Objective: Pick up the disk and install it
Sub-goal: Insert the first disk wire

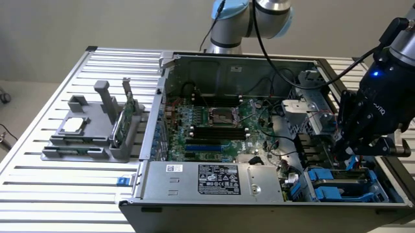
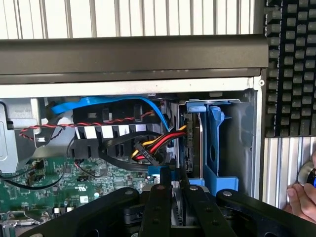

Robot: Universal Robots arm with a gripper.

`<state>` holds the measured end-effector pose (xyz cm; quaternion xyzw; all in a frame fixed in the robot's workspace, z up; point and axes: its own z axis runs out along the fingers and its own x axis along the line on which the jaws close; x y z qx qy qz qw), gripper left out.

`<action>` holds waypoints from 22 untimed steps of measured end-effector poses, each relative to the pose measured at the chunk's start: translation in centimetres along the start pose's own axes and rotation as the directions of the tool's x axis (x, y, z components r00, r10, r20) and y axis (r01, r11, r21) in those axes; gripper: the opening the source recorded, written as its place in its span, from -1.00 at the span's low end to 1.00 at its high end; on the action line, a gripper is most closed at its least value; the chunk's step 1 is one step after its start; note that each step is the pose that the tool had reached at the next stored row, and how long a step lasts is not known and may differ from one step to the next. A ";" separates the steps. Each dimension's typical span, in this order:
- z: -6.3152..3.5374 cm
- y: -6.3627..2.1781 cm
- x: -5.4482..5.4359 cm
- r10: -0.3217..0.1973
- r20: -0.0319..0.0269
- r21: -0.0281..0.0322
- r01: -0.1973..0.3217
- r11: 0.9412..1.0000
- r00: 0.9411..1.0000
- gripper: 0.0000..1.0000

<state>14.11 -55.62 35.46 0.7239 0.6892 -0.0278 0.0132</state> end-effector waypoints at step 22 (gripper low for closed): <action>1.01 0.42 -1.5 -0.011 -0.003 -0.001 0.011 1.000 1.000 -0.67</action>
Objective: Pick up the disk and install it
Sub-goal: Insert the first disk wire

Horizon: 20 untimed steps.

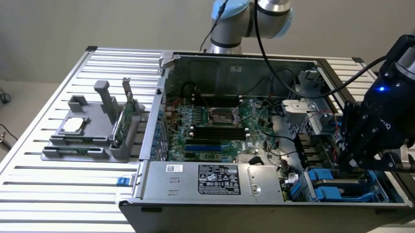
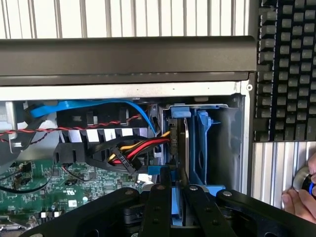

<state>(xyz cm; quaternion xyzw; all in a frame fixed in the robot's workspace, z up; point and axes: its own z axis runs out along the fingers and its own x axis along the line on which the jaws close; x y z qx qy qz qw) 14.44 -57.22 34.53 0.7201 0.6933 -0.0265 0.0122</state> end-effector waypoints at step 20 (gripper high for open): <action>0.73 0.37 0.0 -0.016 -0.002 -0.001 0.016 1.000 1.000 -0.67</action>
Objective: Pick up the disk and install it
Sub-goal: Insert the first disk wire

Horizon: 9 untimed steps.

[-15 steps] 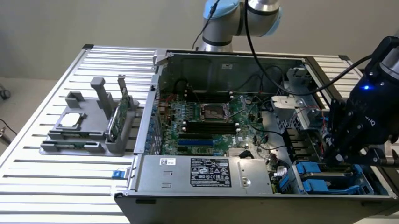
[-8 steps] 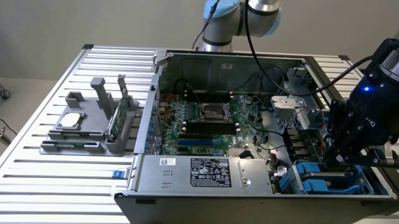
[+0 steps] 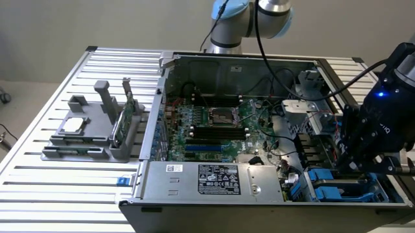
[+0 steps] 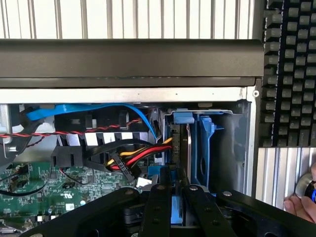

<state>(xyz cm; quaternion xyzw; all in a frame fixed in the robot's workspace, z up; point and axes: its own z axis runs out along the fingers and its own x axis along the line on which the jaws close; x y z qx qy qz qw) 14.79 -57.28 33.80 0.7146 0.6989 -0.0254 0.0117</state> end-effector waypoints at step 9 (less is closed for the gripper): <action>0.21 0.02 -0.5 -0.001 -0.004 0.000 0.001 1.000 1.000 -0.67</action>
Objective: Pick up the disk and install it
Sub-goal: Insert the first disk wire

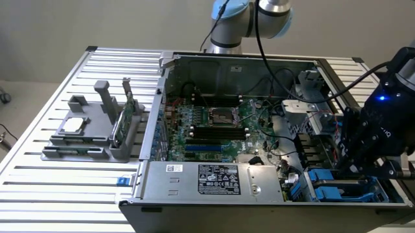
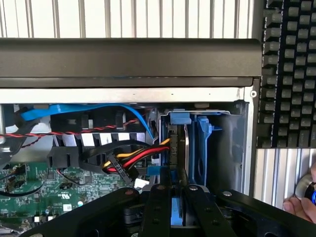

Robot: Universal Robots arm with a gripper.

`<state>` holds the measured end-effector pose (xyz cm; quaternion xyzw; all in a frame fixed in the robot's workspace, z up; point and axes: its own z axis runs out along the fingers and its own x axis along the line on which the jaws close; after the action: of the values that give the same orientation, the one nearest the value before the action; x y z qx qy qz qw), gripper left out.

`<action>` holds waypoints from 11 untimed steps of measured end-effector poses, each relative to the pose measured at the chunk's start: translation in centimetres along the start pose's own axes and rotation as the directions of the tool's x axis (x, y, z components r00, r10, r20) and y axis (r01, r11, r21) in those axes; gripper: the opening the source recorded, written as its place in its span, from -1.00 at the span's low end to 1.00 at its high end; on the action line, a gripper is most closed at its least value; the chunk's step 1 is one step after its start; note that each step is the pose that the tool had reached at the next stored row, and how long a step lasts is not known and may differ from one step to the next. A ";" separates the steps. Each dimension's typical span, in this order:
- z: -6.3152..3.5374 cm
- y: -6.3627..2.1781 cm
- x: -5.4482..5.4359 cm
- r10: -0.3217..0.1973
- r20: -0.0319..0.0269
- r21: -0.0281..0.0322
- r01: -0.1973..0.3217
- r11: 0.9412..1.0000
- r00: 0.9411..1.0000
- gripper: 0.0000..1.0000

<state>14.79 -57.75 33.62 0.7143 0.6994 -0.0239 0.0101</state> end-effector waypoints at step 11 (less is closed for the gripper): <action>-0.34 -0.01 -0.1 0.000 -0.001 0.000 0.000 1.000 1.000 -0.51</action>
<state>14.79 -57.83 33.96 0.7143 0.6994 -0.0234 0.0097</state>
